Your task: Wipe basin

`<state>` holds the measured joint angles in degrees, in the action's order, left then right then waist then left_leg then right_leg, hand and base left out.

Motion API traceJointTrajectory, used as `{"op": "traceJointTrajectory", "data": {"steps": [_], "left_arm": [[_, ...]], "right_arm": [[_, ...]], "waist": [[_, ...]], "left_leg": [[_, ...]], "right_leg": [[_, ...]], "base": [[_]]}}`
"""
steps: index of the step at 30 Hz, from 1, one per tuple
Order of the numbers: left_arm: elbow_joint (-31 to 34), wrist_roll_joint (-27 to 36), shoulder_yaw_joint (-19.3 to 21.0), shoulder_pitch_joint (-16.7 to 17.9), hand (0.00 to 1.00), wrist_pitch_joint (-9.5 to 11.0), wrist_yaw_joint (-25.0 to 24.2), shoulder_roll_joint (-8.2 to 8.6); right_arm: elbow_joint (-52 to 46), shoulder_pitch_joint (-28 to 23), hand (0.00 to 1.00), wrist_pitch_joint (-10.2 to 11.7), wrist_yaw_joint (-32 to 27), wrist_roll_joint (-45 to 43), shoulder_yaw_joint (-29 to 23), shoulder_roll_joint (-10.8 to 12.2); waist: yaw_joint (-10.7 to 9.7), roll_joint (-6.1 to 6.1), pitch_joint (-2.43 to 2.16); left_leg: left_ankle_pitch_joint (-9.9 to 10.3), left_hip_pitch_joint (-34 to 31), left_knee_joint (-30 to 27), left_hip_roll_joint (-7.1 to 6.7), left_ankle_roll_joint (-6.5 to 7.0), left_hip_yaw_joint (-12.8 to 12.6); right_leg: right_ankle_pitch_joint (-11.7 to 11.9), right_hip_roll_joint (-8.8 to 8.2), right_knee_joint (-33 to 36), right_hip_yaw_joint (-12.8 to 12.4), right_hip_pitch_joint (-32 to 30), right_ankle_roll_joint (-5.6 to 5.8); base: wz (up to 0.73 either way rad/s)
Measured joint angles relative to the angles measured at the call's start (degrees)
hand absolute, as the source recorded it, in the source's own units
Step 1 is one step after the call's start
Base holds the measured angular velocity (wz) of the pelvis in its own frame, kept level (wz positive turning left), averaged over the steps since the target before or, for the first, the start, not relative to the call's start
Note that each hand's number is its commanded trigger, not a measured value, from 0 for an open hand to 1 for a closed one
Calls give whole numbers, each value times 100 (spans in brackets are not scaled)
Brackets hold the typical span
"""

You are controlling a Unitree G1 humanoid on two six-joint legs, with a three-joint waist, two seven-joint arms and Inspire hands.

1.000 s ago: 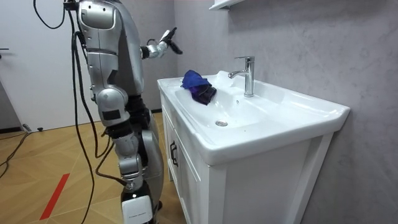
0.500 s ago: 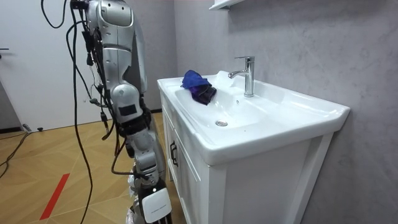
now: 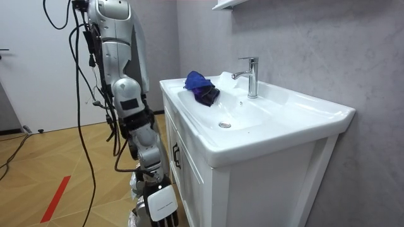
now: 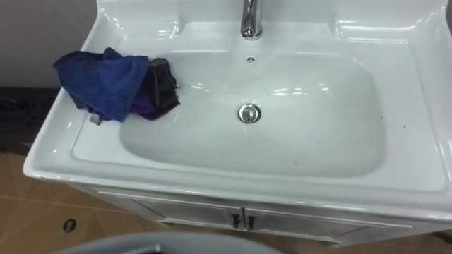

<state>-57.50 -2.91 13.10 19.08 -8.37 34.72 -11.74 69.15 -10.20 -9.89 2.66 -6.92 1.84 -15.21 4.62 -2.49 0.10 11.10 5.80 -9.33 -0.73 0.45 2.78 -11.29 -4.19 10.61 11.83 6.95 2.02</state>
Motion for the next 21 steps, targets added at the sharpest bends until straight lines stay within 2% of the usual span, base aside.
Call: {"op": "traceJointTrajectory", "data": {"steps": [1, 5, 6, 8, 11, 16, 21], "left_arm": [[-8, 1, -16, -6, 0, 0, -90, 52], [-65, 0, -150, -127, 0, 2, -443, 65], [-77, -4, -150, -148, 0, 1, -490, 74], [-273, -24, -156, -255, 0, -4, -678, 83], [-526, -145, -162, -275, 0, -44, -811, 119], [-727, -176, -228, -299, 0, -132, -967, 276], [-780, -176, -251, -378, 0, -178, -1315, 350]], "right_arm": [[13, 1, 0, 0, 6, 1, 6, 5], [43, 25, 0, -7, 9, -15, 13, 73], [62, 14, 0, -13, 11, -21, 13, 76], [92, -9, 0, -60, 80, -41, 13, 78], [158, -20, 0, -149, 124, -92, 11, 136], [380, 0, 0, -235, 141, -91, 15, 342], [377, 4, 0, -331, 136, -152, 18, 432]], "waist": [[-14, 5, 2], [-161, 17, -5], [-171, 44, -22], [-184, 69, -26], [-290, 118, -13], [-287, 214, -7], [-287, 218, -8]], "left_leg": [[9, 0, 2, -1, -1, 10], [9, 3, -16, 0, -4, 53], [9, 4, -15, -1, -4, 53], [8, 46, -9, -1, -4, 43], [10, 129, 7, -7, -3, 28], [29, 201, 13, -6, 6, -28], [96, 170, -25, -4, 23, -90]], "right_leg": [[0, 1, -1, 2, 5, 1], [-18, -4, 2, 69, 22, -8], [-23, -5, 6, 68, 19, -7], [-30, -6, 7, 56, 38, -6], [-39, -10, -3, 39, 126, 6], [-52, -9, -5, -29, 150, 14], [-61, -12, 35, -80, 114, 28]], "base": [[7], [7], [0], [-2], [-3], [-6], [-5]]}}
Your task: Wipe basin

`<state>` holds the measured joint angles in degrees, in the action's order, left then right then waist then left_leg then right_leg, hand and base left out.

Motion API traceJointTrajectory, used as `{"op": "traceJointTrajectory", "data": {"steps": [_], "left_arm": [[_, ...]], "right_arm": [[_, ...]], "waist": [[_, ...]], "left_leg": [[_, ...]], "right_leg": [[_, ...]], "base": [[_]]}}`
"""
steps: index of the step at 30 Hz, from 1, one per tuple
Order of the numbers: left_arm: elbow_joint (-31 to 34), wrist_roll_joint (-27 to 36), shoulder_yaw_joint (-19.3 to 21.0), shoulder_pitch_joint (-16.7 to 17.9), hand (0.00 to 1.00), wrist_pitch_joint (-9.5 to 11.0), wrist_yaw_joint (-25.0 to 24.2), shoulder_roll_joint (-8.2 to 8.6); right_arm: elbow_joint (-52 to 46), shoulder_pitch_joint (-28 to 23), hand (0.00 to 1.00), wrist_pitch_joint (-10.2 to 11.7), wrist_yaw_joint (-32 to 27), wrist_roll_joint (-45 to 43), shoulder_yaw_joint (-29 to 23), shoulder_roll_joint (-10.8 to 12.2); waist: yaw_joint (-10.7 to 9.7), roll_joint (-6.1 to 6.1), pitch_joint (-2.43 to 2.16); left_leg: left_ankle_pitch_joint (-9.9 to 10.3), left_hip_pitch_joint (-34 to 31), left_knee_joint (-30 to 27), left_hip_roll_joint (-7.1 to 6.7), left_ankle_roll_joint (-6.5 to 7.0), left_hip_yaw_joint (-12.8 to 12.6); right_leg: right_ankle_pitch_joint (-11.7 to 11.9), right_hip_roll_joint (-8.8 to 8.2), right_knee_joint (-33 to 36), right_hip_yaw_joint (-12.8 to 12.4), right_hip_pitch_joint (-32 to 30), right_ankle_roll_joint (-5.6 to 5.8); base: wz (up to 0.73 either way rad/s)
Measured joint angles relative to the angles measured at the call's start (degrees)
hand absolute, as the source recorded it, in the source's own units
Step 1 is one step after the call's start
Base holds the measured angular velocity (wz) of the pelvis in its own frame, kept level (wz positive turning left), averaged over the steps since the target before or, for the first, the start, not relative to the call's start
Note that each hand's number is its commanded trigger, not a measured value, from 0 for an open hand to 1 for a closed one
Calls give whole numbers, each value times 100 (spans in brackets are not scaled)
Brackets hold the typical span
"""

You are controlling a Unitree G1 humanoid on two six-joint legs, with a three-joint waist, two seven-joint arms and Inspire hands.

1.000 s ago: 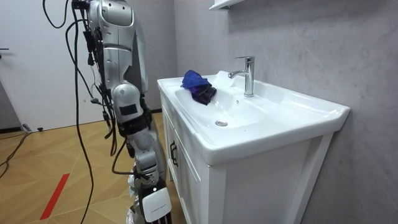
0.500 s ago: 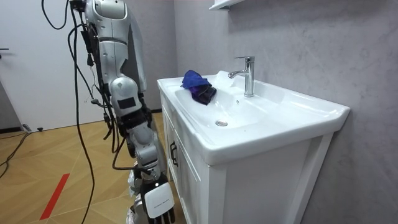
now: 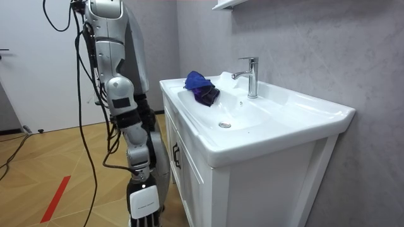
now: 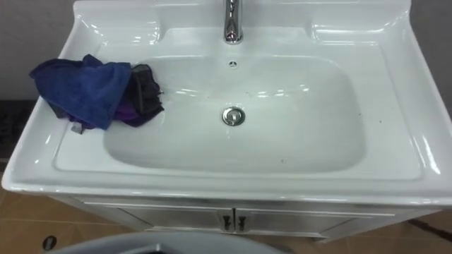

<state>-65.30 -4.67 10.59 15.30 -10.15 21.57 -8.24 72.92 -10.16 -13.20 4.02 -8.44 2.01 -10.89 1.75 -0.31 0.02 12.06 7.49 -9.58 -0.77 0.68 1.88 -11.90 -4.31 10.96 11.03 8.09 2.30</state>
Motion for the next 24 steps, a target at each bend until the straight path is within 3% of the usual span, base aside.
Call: {"op": "traceJointTrajectory", "data": {"steps": [12, 18, 24], "left_arm": [[-308, -16, -181, -340, 0, -130, -914, 34], [-343, -398, -232, -395, 0, -248, -1393, 8], [-346, -524, -526, -433, 0, -368, -1825, -1]], "right_arm": [[5, 20, 0, -64, 49, -153, -75, 99], [68, 155, 0, -65, 115, -165, -75, 122], [133, 212, 0, -128, 118, -136, -62, 159]], "waist": [[-35, 34, -3], [-29, 44, 4], [-70, 55, 9]], "left_leg": [[44, 3, -63, -46, 46, -35], [90, 7, -96, -52, 87, -197], [146, 22, -128, -49, 104, -290]], "right_leg": [[-44, -61, 80, -8, -23, 46], [-48, -78, 167, -169, -78, 67], [-47, -69, 203, -282, -104, 84]], "base": [[-1], [-13], [-9]]}}
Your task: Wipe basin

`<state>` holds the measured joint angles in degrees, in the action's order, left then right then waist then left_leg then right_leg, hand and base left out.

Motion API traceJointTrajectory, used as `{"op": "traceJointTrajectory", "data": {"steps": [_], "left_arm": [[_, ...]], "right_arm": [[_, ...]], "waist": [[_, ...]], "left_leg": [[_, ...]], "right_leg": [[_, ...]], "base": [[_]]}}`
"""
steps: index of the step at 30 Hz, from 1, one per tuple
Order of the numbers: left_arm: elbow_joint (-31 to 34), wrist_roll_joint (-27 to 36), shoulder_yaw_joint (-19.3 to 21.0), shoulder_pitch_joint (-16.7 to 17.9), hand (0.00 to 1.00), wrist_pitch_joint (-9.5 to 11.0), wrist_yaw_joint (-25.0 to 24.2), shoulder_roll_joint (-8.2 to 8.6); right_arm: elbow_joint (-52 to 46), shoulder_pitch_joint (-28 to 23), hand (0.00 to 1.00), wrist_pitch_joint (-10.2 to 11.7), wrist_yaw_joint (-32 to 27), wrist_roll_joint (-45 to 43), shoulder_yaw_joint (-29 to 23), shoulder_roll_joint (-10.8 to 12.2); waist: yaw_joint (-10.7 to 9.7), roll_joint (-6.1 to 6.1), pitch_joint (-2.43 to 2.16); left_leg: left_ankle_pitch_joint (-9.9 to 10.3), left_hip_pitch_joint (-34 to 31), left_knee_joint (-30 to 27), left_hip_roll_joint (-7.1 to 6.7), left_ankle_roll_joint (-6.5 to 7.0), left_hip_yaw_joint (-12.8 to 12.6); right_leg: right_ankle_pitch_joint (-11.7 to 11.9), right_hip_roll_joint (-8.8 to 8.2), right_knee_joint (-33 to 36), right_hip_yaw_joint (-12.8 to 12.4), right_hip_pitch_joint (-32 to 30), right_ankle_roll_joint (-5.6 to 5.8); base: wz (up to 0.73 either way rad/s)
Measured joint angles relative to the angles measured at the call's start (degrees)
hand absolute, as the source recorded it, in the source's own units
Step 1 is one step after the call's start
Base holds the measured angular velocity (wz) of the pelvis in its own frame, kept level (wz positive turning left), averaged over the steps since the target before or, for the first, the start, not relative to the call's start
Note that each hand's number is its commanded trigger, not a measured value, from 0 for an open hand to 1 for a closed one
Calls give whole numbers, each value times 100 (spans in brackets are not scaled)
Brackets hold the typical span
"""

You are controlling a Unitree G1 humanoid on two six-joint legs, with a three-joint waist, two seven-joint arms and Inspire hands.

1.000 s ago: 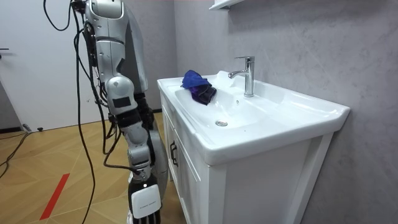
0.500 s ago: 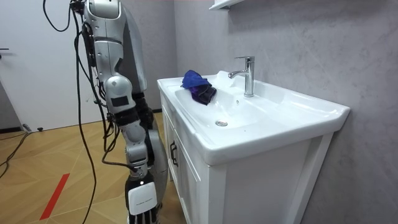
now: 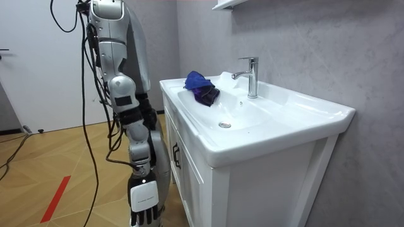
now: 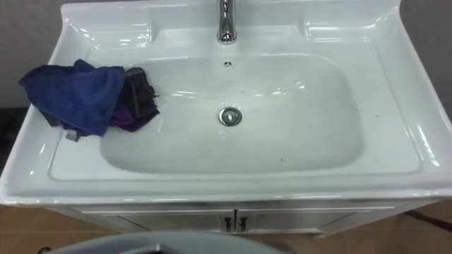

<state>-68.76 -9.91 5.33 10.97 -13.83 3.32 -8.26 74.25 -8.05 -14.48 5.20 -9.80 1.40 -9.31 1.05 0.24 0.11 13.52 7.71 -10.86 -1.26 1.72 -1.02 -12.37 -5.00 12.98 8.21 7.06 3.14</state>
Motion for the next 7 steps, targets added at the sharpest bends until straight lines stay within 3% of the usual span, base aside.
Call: {"op": "traceJointTrajectory", "data": {"steps": [7], "left_arm": [[4, -115, -127, -22, 0, -68, -232, -2]], "right_arm": [[-7, -3, 0, -122, 1, 86, 30, 15]], "waist": [[-83, 11, 11]], "left_leg": [[29, 13, 5, 7, 9, -69]], "right_leg": [[2, 7, 10, -59, -10, 9]], "base": [[-3]]}}
